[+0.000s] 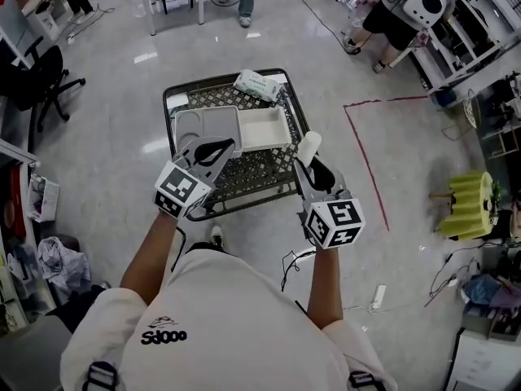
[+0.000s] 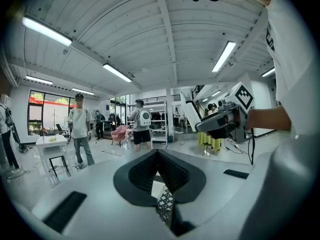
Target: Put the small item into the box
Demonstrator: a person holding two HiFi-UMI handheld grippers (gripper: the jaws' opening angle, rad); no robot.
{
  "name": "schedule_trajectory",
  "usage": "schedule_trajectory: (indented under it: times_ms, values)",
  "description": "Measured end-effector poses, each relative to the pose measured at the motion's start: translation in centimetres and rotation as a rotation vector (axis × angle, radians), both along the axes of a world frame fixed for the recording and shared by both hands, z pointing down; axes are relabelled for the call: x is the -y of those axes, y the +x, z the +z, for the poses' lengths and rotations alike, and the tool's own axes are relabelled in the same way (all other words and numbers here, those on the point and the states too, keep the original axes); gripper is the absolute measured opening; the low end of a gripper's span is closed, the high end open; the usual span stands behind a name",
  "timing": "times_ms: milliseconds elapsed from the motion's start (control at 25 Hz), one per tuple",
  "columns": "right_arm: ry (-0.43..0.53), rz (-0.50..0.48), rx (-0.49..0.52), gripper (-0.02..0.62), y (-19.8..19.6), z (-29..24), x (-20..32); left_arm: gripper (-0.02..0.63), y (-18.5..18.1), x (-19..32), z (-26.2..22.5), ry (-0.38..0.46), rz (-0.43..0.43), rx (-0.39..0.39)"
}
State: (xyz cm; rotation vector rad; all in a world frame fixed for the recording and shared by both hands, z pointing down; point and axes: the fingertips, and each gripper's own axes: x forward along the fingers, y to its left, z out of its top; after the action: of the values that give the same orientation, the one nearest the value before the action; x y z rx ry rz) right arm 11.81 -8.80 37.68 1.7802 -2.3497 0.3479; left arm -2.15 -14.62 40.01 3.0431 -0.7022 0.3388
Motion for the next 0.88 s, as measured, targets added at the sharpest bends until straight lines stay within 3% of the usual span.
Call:
schedule_trajectory:
  times_ms: [560, 880]
  values:
    - [-0.107, 0.037, 0.021, 0.132, 0.2, 3.5, 7.4, 0.005, 0.1, 8.0, 2.3, -0.06, -0.025, -0.008]
    - [-0.186, -0.008, -0.006, 0.132, 0.1, 7.2, 9.6, 0.005, -0.4, 9.3, 4.8, -0.112, -0.088, 0.016]
